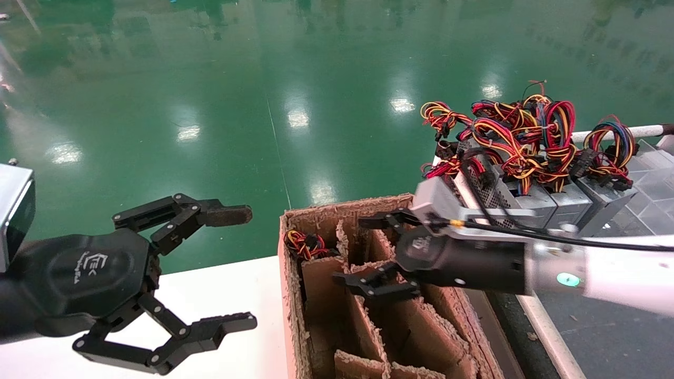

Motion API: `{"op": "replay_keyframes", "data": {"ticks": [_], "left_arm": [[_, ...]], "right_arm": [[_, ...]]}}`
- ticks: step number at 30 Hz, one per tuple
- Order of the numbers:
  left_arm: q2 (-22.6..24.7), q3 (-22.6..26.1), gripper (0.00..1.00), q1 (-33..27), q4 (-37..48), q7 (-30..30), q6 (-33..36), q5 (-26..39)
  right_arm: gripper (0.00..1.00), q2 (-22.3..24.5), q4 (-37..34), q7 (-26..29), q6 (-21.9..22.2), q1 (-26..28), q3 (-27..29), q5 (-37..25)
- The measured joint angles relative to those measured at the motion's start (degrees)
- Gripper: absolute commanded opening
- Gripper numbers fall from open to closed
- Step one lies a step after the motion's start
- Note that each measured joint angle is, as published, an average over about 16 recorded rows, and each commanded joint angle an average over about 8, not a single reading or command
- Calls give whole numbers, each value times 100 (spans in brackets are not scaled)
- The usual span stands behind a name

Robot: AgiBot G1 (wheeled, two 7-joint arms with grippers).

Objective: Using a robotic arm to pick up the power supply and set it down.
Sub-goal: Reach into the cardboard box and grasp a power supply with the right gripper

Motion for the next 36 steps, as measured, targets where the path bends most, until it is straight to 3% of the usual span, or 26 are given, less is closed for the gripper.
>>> {"op": "replay_keyframes", "data": {"ticks": [9, 10, 17, 18, 36], "left_arm": [[0, 0, 100, 0, 0, 0, 0, 0], [0, 0, 100, 0, 0, 0, 0, 0], [0, 0, 100, 0, 0, 0, 0, 0], [0, 0, 100, 0, 0, 0, 0, 0], [0, 1, 100, 0, 0, 0, 0, 0]], "right_arm": [[100, -888, -1319, -746, 197, 424, -206, -331], [92, -965, -1444, -841, 212, 454, -214, -345], [4, -1408, -2233, -1473, 304, 625, -243, -413], [0, -1458, -2331, -1557, 313, 645, -244, -417], [0, -1893, -3586, -2433, 230, 920, -168, -318]]}}
